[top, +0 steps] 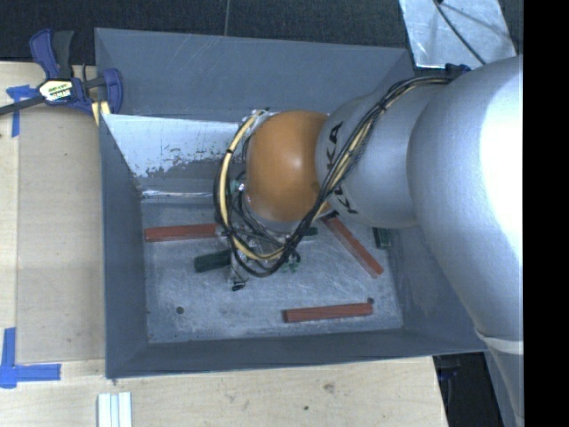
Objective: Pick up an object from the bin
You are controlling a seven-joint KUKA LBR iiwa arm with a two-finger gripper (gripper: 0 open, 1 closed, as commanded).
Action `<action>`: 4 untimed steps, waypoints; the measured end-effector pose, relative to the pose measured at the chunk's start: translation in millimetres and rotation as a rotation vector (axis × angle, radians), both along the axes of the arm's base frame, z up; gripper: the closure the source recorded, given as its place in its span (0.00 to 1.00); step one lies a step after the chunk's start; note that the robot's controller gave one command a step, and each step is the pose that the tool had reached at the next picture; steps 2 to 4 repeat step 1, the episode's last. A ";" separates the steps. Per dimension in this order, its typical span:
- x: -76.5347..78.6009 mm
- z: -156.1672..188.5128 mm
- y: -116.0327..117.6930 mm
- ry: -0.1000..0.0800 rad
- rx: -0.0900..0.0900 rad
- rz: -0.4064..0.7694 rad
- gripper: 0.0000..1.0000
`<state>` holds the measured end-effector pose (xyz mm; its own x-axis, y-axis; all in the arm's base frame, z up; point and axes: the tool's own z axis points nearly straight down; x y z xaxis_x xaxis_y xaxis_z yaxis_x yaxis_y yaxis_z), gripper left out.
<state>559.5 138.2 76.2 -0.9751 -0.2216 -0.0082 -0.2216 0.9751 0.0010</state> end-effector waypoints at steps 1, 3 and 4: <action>1.5 68.6 -0.2 0.003 -0.002 -0.002 1.00; 1.5 68.6 -0.2 0.003 -0.002 -0.002 1.00; 1.5 68.6 -0.2 0.003 -0.002 -0.002 1.00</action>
Offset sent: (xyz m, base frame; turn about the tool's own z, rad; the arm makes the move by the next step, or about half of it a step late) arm 0.0001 0.0000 0.0676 0.0000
